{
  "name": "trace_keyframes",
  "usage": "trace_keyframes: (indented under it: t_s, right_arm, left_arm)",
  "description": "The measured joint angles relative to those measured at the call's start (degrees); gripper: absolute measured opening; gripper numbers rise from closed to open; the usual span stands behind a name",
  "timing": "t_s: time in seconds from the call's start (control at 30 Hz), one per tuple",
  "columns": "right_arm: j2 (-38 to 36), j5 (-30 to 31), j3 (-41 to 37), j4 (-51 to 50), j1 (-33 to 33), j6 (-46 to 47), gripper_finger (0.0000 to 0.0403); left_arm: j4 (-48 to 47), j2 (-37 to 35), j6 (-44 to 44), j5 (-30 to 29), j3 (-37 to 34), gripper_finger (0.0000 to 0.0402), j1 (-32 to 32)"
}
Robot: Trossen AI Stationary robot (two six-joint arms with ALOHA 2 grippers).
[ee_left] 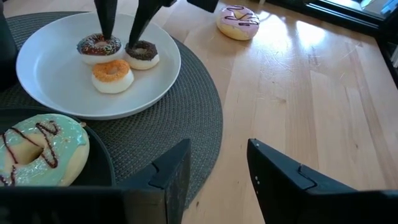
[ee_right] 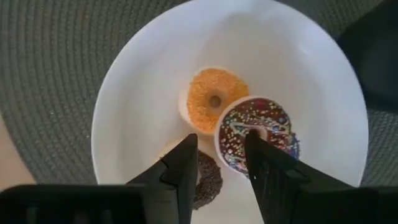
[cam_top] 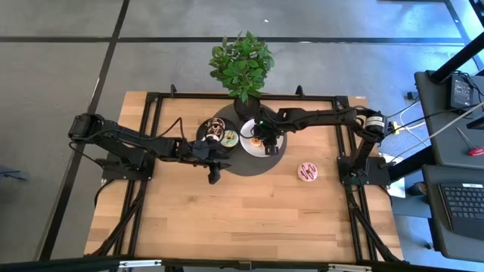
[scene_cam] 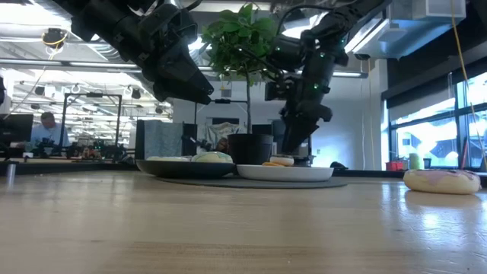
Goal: Pick & Place donuts
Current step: Put the small brown donut on the white plate
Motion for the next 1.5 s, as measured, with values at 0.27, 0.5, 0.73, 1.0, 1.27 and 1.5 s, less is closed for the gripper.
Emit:
trace_keyframes:
  t_s: [0.27, 0.5, 0.73, 1.0, 1.27, 1.5]
  right_arm:
    - [0.0, 0.4, -0.5, 1.8, 0.1, -1.8, 0.0136]
    - [0.3, 0.7, -0.5, 2.0, 0.1, -1.7, 0.0113]
    - [0.8, 2.0, -0.5, 2.1, 0.2, -2.8, 0.0074]
    - [0.8, 4.6, -0.5, 2.1, 0.2, -2.8, 0.003]
    - [0.8, 4.6, -0.5, 2.1, 0.2, -2.5, 0.0007]
    - [0.6, 4.6, -0.5, 1.2, 0.4, -1.6, 0.0004]
  left_arm:
    - [0.0, 0.0, 0.0, 0.0, 0.0, 0.0152, 0.0]
    - [0.0, 0.0, 0.0, 0.0, 0.0, 0.0151, 0.0]
    - [0.0, 0.0, 0.0, 0.0, 0.0, 0.015, 0.0]
    - [0.0, 0.0, 0.0, 0.0, 0.0, 0.0154, 0.0]
    - [-0.1, 0.0, 0.0, 0.0, 0.0, 0.015, 0.0]
    - [0.0, 0.0, 0.0, 0.0, 0.0, 0.0154, 0.0]
